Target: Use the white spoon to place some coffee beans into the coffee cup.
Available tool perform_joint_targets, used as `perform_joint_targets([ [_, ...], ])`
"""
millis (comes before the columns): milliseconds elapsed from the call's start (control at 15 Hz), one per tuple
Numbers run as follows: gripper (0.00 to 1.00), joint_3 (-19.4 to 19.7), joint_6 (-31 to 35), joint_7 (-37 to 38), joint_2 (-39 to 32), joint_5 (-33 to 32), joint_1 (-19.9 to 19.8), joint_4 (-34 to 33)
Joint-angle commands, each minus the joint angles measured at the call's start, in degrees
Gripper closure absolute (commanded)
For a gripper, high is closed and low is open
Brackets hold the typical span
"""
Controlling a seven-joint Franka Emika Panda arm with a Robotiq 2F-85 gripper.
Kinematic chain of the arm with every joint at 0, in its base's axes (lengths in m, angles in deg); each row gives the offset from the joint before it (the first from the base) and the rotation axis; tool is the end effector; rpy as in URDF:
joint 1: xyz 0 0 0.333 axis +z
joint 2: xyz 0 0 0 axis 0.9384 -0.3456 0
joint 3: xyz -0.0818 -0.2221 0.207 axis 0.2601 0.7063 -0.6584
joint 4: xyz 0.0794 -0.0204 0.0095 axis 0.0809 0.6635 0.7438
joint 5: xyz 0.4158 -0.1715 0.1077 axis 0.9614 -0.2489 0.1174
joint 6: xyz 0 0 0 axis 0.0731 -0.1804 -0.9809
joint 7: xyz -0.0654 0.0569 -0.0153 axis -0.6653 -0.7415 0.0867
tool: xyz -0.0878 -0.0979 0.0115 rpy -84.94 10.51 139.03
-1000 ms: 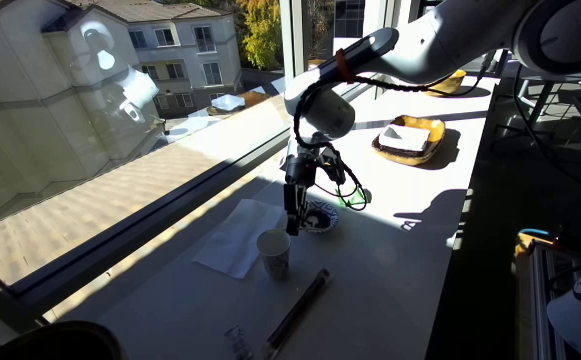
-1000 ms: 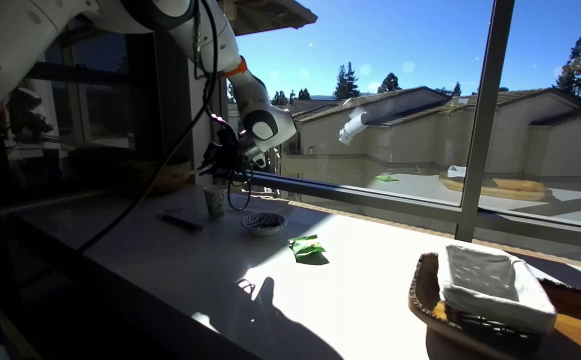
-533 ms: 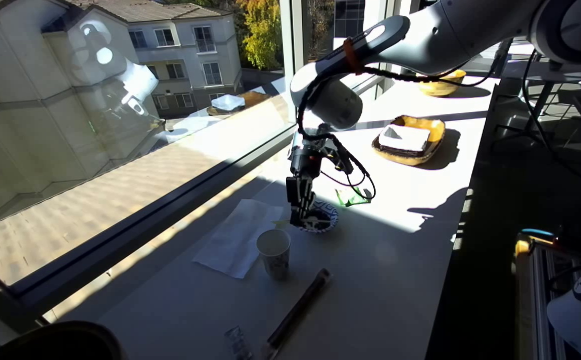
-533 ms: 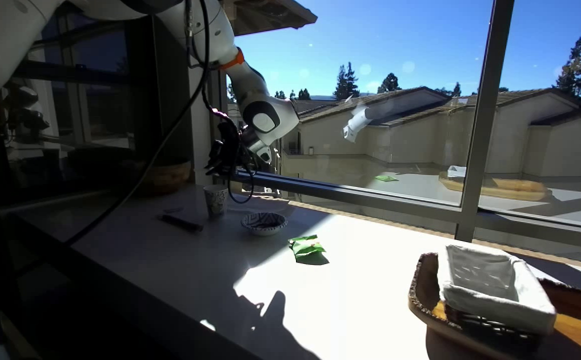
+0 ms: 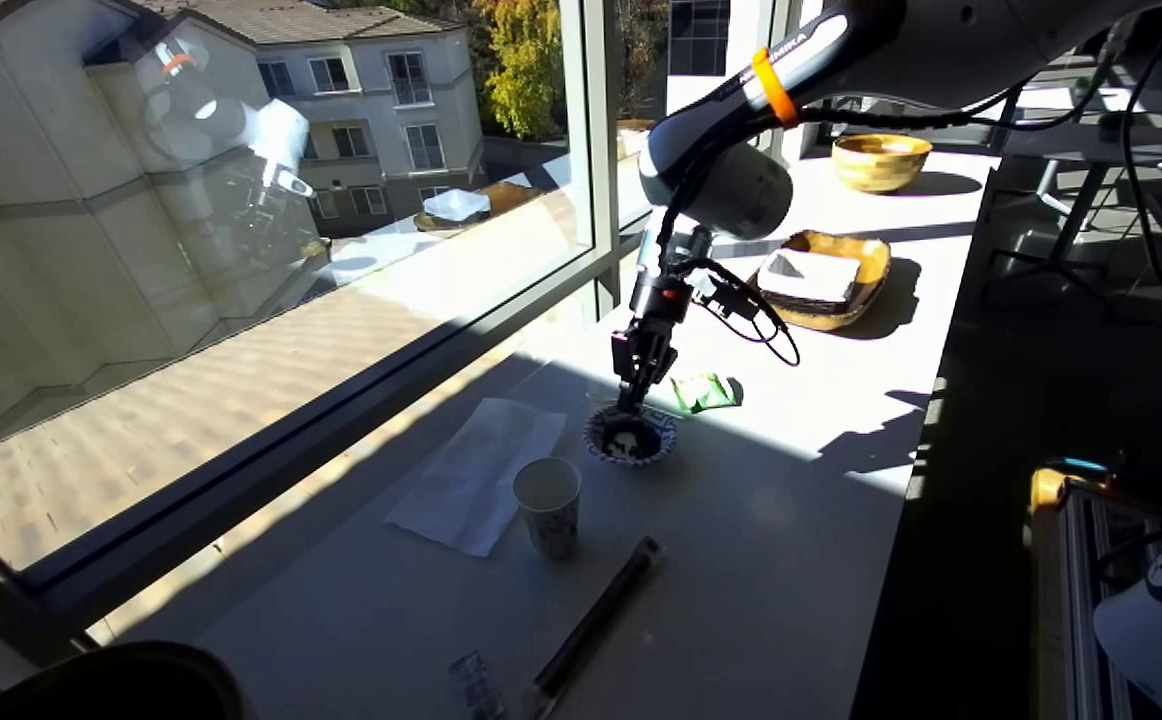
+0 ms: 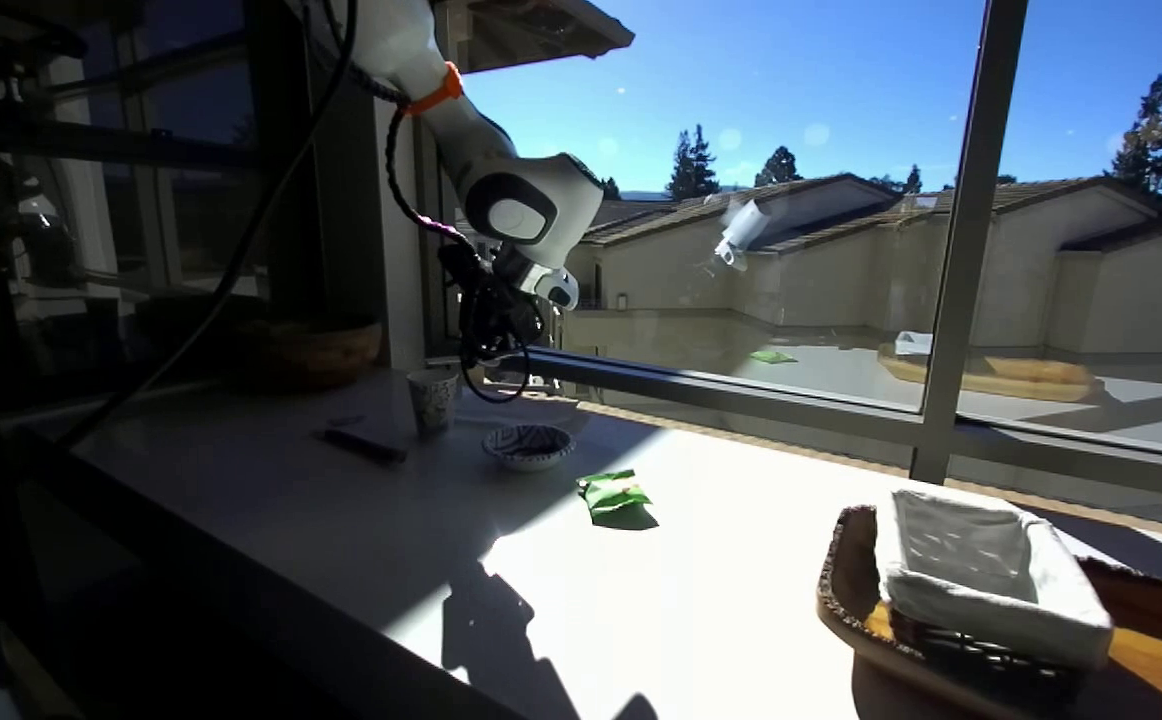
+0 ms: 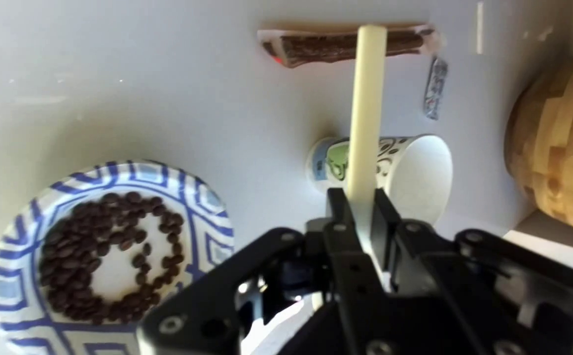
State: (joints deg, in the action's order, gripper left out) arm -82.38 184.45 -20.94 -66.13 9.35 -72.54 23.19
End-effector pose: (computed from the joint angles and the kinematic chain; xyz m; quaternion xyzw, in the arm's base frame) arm 0.6501 0.0277 0.2460 -0.9514 0.0525 0.0201 0.3028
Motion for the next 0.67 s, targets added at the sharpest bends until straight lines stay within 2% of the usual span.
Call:
perform_joint_targets([
  [0,0.96,2.46,8.67,5.50,0.67,-4.74,-0.16,3.98],
  [267,0.96,4.17,15.70,17.06,-2.94,-14.00,0.96,4.80],
  [400,0.96,4.72,15.27,24.37,-4.74,-20.11,1.60,4.66],
  [600,0.96,4.55,13.49,30.12,-6.74,-25.24,2.31,3.79],
])
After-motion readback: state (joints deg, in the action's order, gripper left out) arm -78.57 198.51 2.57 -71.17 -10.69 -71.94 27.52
